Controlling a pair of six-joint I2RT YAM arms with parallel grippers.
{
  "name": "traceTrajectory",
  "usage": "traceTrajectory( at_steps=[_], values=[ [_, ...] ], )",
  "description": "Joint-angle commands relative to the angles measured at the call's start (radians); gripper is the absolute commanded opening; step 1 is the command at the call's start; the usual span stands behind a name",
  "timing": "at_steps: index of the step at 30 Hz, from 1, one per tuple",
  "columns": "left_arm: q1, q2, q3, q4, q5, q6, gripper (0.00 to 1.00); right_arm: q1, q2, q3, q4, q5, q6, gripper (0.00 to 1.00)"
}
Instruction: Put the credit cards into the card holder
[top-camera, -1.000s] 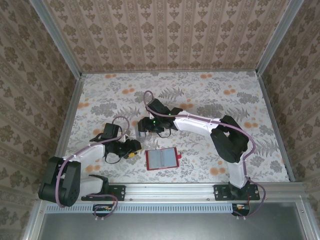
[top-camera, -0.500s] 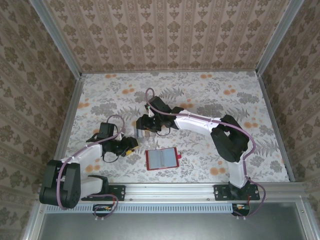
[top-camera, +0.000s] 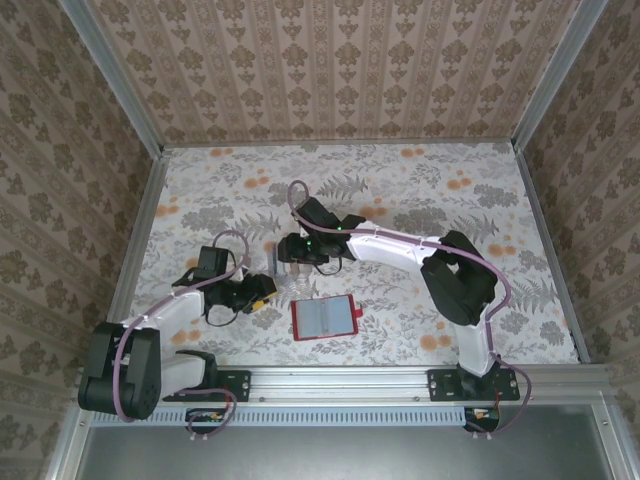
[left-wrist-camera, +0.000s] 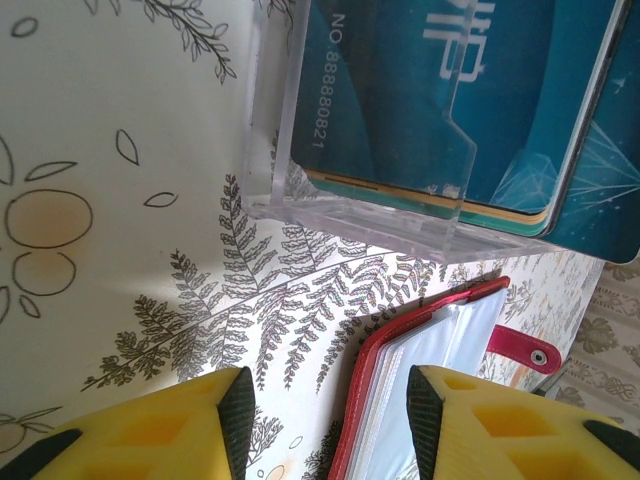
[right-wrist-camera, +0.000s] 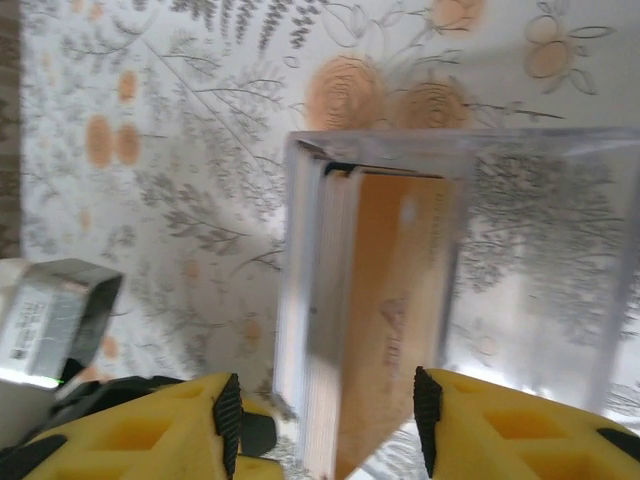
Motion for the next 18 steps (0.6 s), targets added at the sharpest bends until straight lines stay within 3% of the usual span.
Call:
traceTrajectory(
  at_steps=[1, 14, 18],
  values=[
    [0.004, -0.015, -0.013, 0.006, 0.002, -0.001, 0.47, 0.023, 0.017, 0.059, -0.091, 0.107, -0.053, 0.53],
    [0.012, 0.011, -0.010, 0.019, -0.012, 0.001, 0.48, 0.052, 0.139, 0.170, -0.174, 0.169, -0.057, 0.55],
    [0.013, 0.018, -0.009, 0.027, 0.001, -0.004, 0.48, 0.054, 0.150, 0.175, -0.152, 0.106, -0.050, 0.54]
  ],
)
